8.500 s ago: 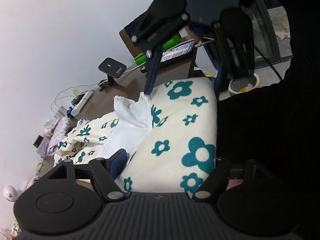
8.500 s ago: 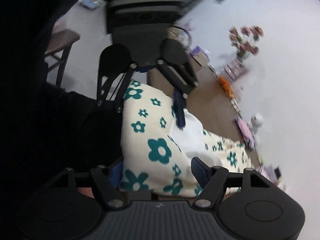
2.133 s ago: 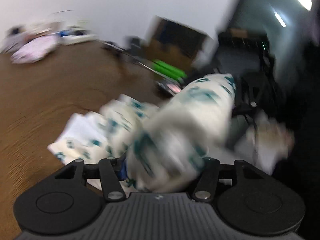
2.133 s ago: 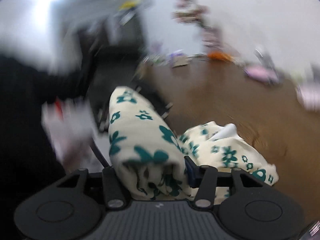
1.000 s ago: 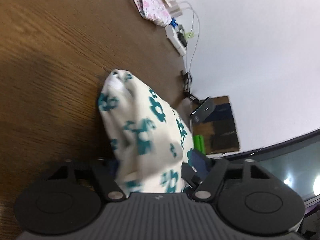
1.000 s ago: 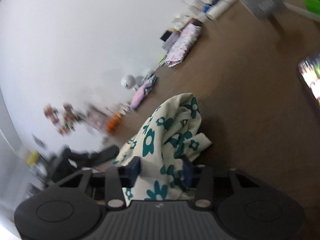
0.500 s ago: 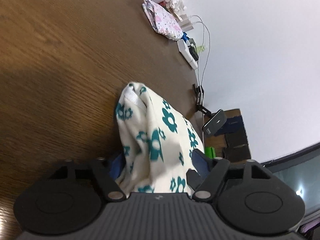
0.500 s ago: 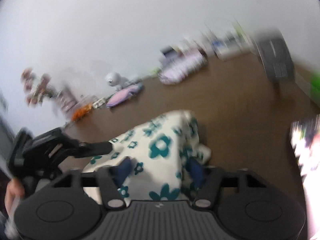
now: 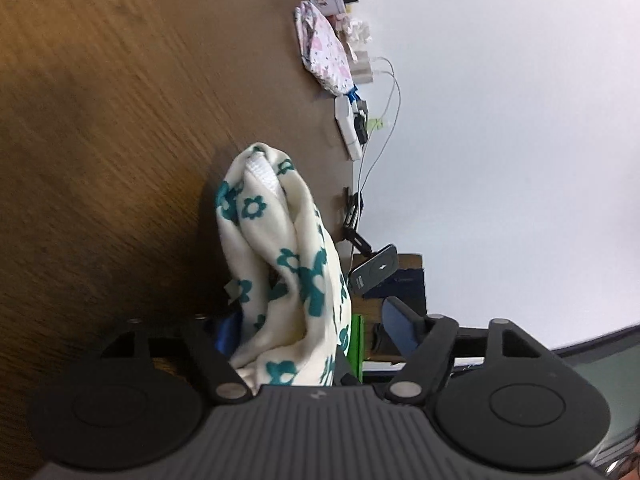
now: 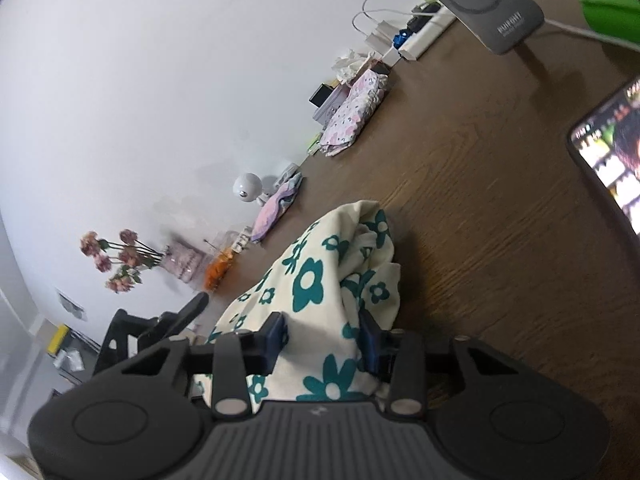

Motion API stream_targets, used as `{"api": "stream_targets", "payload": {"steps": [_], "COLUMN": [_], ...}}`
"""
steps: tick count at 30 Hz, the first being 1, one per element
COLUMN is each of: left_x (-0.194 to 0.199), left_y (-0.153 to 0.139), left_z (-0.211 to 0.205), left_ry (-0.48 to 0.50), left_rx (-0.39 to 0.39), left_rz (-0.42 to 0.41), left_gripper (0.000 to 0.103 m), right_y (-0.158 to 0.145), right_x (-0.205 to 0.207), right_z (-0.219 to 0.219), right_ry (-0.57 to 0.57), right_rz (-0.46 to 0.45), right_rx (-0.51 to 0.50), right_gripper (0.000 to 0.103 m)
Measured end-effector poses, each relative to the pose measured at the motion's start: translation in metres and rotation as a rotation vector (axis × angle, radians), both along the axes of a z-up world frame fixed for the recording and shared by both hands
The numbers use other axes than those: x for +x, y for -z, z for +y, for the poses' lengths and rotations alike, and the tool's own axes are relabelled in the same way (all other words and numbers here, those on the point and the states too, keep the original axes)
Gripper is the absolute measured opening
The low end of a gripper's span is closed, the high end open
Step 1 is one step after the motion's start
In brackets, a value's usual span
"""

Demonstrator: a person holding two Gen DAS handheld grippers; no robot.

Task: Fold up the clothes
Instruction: 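Grasp the cream flowered bundle with both grippers and lift it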

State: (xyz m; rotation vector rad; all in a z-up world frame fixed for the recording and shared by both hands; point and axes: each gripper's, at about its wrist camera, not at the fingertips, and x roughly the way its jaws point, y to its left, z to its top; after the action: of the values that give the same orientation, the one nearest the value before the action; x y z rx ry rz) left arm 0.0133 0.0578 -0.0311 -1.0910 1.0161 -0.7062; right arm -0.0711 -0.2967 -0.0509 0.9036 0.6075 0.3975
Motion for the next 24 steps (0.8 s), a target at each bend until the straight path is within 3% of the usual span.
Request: {"api": "stream_targets", "payload": {"steps": [2,4,5,6,10,12,16,17,19,22,24], "left_x": [-0.002,-0.007,-0.01,-0.012,-0.023,-0.026,-0.038,-0.042,-0.045,-0.048,-0.051], "left_y": [-0.007,-0.01,-0.01,-0.009,-0.006,-0.008,-0.026,-0.029,-0.029,-0.024,-0.02], "left_z": [-0.011,-0.021,-0.023,-0.024,-0.022,-0.019,-0.013,-0.012,-0.009,-0.01,-0.011], "left_ry": [0.021,0.037,0.039,0.042,0.019,0.018,0.059,0.061,0.051,0.041,0.047], "left_rx": [0.052,0.095,0.107,0.12,0.08,0.049,0.061,0.064,0.06,0.061,0.057], "left_rz": [-0.042,-0.074,-0.086,-0.098,-0.122,-0.145,-0.271,-0.293,-0.307,-0.296,-0.298], "left_gripper": [0.085,0.066,0.036,0.033,0.031,0.031,0.031,0.031,0.031,0.031,0.031], "right_y": [0.003,0.005,0.004,0.002,-0.016,-0.028,-0.057,-0.061,-0.061,-0.056,-0.055], "right_x": [-0.001,-0.001,-0.002,-0.004,-0.012,-0.019,-0.036,-0.037,-0.034,-0.03,-0.036], "right_z": [-0.003,-0.006,-0.007,-0.009,-0.004,0.006,0.033,0.038,0.038,0.032,0.033], "right_ry": [-0.022,-0.025,-0.018,-0.001,0.023,0.058,0.064,0.053,0.055,0.069,0.094], "right_rz": [0.007,0.004,0.002,-0.009,-0.069,-0.108,-0.257,-0.28,-0.255,-0.144,-0.088], "right_rx": [0.042,0.057,0.055,0.037,-0.098,-0.215,-0.435,-0.467,-0.437,-0.337,-0.348], "right_gripper": [0.033,0.033,0.033,0.034,0.048,0.063,0.073,0.08,0.087,0.087,0.088]}}
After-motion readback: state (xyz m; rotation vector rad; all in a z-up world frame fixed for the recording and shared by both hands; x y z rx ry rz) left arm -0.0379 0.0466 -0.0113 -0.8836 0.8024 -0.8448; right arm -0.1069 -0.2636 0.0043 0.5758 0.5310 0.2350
